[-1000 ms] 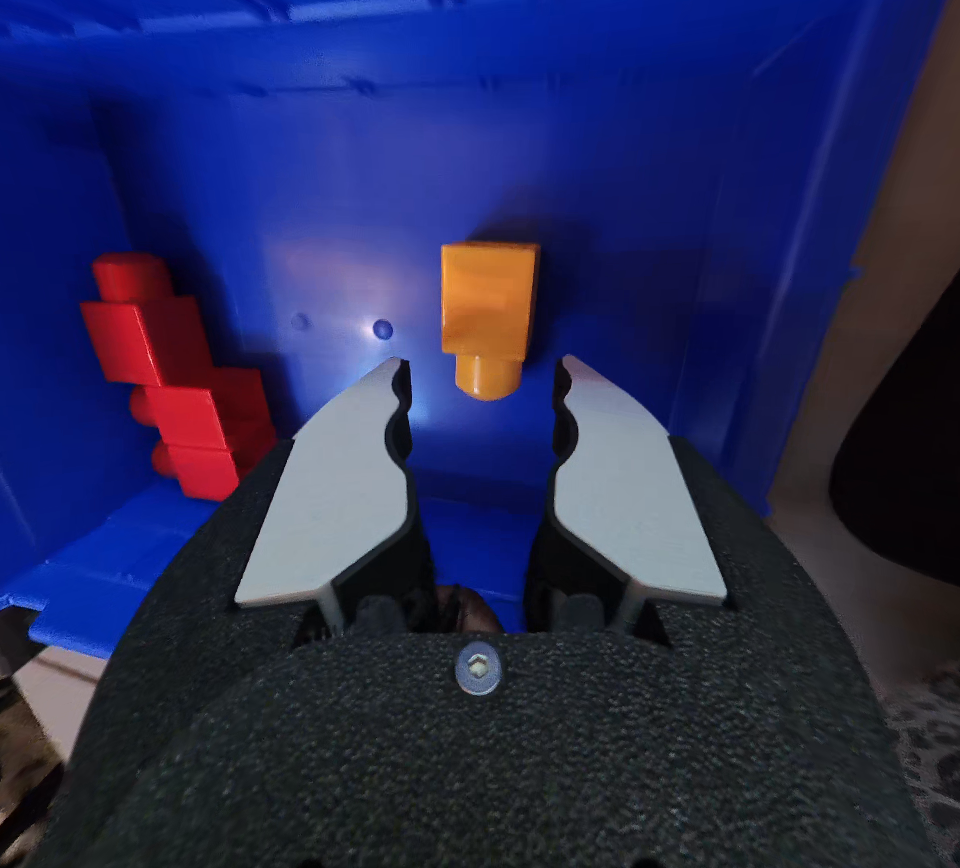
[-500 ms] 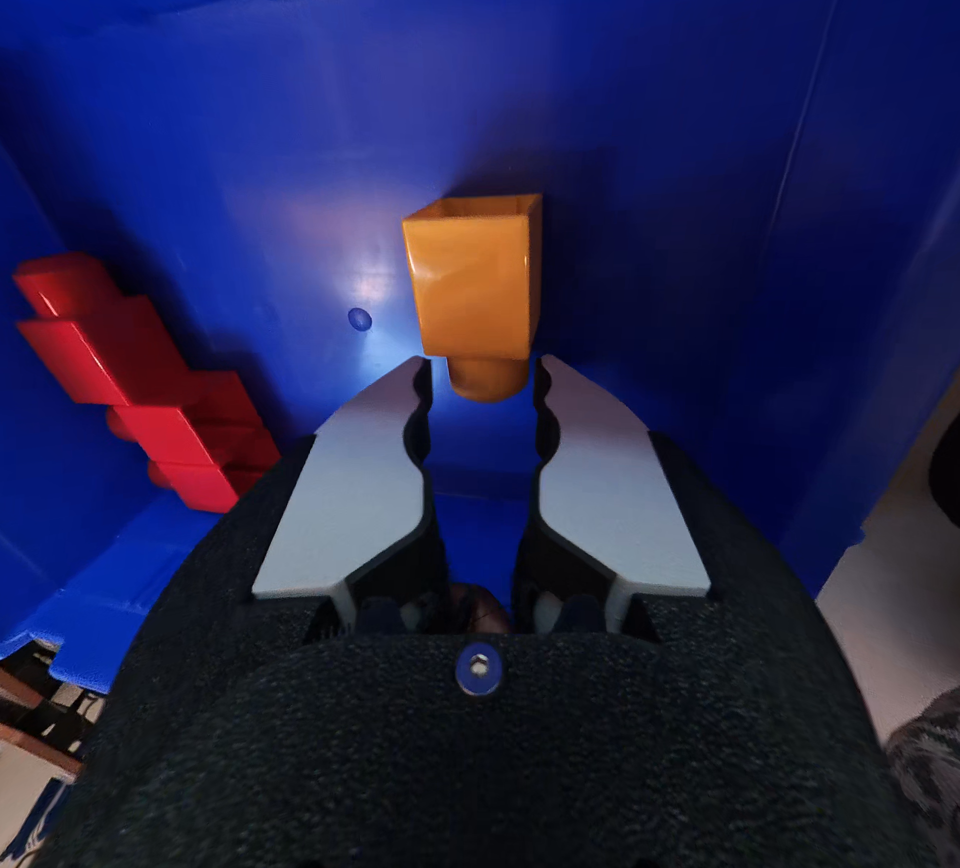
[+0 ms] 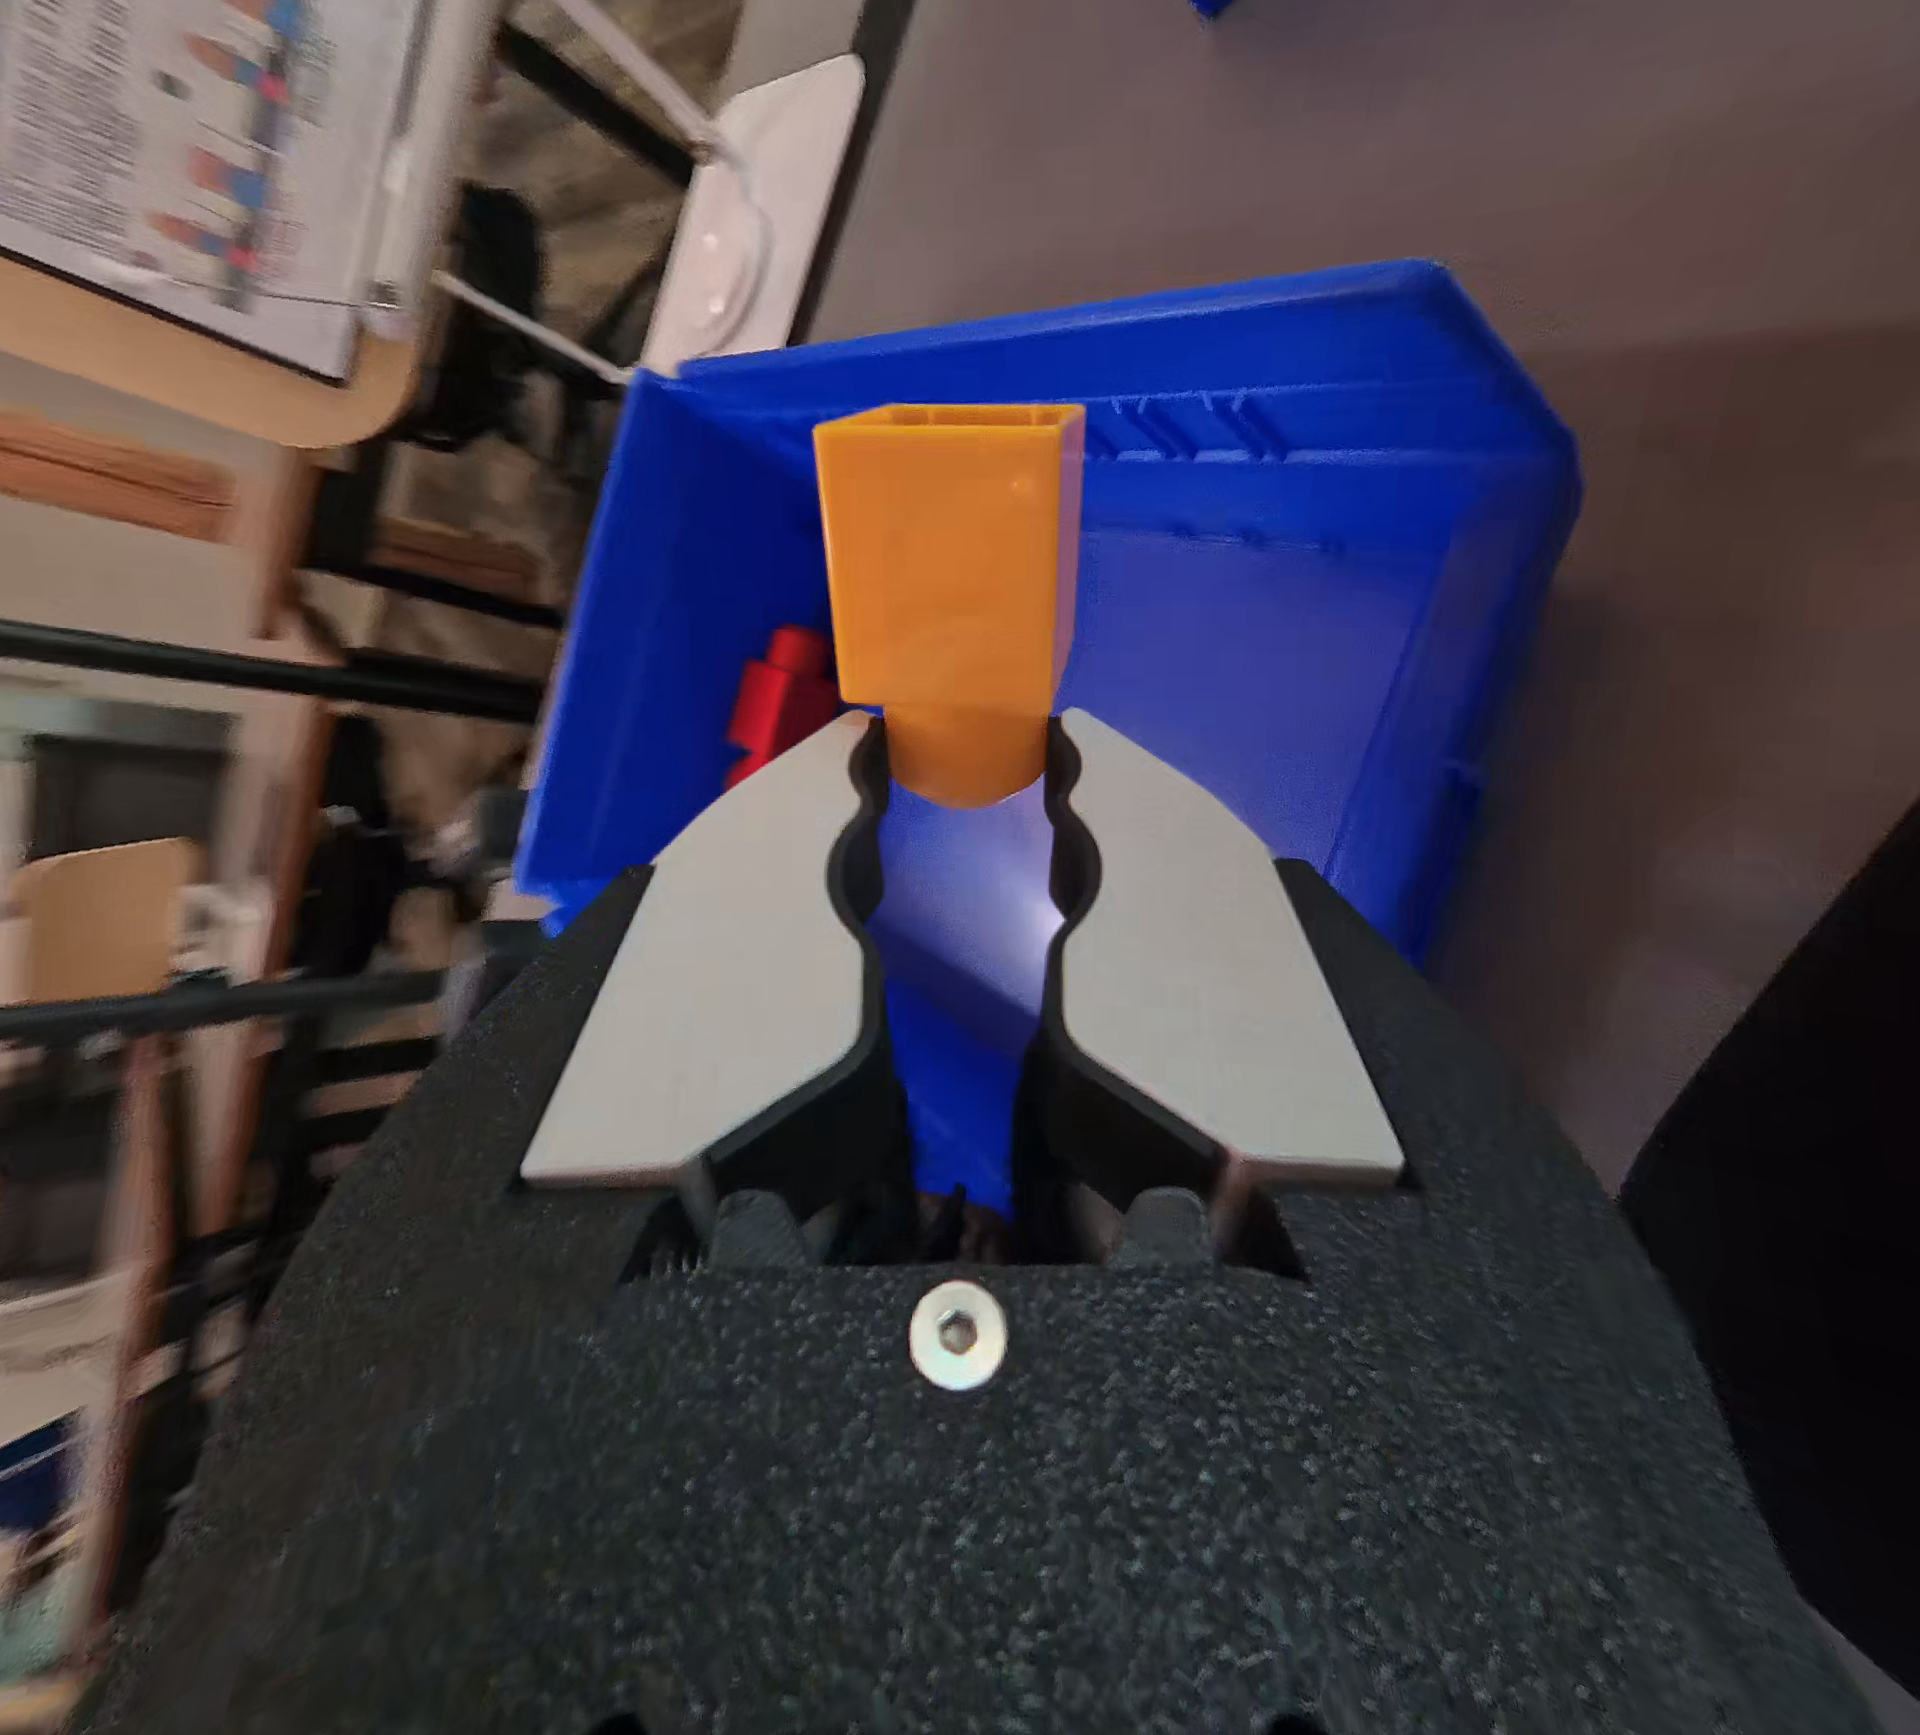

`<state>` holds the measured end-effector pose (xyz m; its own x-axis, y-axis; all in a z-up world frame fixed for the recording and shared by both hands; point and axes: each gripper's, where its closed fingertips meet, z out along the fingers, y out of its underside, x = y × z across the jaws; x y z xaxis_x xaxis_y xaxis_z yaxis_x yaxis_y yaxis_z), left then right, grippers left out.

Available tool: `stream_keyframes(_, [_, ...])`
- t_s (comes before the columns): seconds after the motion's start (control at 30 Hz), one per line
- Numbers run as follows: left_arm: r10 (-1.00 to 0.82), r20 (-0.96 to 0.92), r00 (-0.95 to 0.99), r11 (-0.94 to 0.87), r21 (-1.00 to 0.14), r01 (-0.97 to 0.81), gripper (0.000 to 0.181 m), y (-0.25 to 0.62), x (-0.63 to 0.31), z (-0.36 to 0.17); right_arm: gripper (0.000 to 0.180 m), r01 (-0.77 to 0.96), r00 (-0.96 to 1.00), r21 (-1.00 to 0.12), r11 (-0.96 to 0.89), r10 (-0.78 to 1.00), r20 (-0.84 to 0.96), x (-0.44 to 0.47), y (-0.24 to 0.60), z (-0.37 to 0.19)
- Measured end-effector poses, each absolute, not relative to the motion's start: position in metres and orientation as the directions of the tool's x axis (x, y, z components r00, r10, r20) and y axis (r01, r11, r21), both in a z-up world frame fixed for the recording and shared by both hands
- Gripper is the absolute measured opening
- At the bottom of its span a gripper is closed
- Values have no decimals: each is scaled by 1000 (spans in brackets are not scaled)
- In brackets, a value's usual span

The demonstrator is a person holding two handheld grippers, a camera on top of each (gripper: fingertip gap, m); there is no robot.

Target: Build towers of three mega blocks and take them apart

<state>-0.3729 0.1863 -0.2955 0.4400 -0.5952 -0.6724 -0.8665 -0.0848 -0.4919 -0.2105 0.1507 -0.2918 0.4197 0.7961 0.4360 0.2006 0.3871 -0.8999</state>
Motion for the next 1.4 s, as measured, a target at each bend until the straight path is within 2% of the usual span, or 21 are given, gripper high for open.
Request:
stream_keyframes(0.03, [-545, -734, 405, -82, -434, -897, 29, 181, -373, -294, 36, 255, 433, -873, 415, 759, 487, -210, 154, -294])
stream_keyframes(0.13, [-418, -882, 216, -52, -214, -976, 29, 168, -363, -292, 36, 467, 406, -736, 490, 621, 671, -211, 162, -306])
stream_keyframes(0.2, [-380, -918, 111, -16, -113, -993, 28, 160, -349, -292, 36, 579, 355, -641, 505, 551, 755, -213, 166, -316])
stream_keyframes(0.47, [-460, -887, -43, 15, 40, -999, 28, 140, -319, -300, 36, 759, 237, -430, 489, 408, 882, -212, 174, -330])
stream_keyframes(0.63, [-495, -867, -58, 38, 46, -998, 28, 137, -309, -306, 36, 779, 198, -388, 493, 394, 898, -211, 174, -335])
stream_keyframes(0.8, [-536, -843, -41, 68, 5, -998, 29, 133, -306, -309, 36, 787, 182, -380, 485, 407, 895, -211, 174, -339])
stream_keyframes(0.9, [-533, -843, -71, 70, 40, -997, 29, 132, -305, -313, 36, 809, 157, -355, 468, 411, 898, -210, 176, -345])
stream_keyframes(1.17, [-616, -787, -37, -42, 79, -996, 28, 130, -305, -330, 36, 872, 56, -247, 424, 414, 909, -210, 178, -360])
stream_keyframes(1.23, [-603, -793, -85, -9, 113, -994, 28, 131, -303, -329, 36, 848, 56, -279, 451, 447, 893, -211, 174, -363])
stream_keyframes(1.4, [-618, -781, -85, 34, 82, -996, 29, 129, -303, -331, 36, 786, 71, -397, 474, 569, 819, -218, 160, -368])
